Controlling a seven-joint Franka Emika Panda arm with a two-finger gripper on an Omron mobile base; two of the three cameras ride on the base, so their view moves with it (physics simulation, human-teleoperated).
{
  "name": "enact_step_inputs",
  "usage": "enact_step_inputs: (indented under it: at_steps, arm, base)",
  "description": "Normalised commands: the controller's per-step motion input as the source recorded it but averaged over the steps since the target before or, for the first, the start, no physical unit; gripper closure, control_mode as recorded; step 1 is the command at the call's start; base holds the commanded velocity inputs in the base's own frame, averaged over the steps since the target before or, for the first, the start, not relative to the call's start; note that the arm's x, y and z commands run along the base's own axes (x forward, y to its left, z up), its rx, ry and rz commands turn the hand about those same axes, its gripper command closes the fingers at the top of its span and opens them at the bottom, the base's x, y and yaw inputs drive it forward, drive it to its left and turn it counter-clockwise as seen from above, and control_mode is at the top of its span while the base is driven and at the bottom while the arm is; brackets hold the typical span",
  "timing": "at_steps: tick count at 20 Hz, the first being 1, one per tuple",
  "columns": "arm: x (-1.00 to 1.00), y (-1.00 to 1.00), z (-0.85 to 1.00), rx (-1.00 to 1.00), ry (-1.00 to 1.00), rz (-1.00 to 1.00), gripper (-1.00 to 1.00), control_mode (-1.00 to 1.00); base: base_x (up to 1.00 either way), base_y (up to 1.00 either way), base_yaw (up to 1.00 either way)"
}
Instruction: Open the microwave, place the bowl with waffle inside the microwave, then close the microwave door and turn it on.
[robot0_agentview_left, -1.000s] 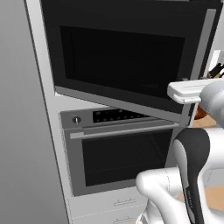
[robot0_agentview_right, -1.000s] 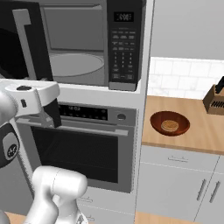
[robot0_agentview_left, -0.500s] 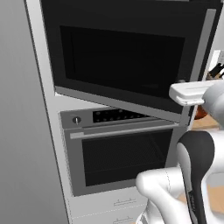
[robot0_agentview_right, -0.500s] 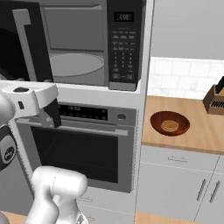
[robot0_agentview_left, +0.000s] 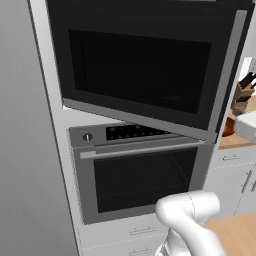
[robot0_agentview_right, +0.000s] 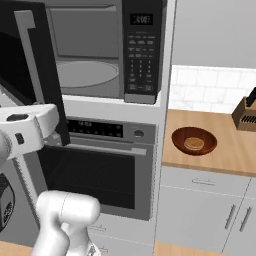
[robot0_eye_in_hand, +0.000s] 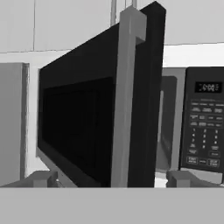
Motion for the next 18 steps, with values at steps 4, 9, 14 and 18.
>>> enact_step_inputs:
  at_steps: [4,9,14,18]
  arm:
    - [0.25,-0.66,0.02,0.07,0.00,0.33,-1.00,-1.00]
    - [0.32,-0.50,0.00,0.06,0.01,0.39,-1.00,-1.00]
    - [0.22,-0.21,0.00,0.01,0.04,0.34,-1.00,-1.00]
    - [0.49,-0.23,0.00,0.02,0.01,0.31,-1.00,-1.00]
  base:
    - [0.00,0.00,0.00]
    - [0.00,0.00,0.00]
    - [0.00,0.00,0.00]
    - [0.00,0.00,0.00]
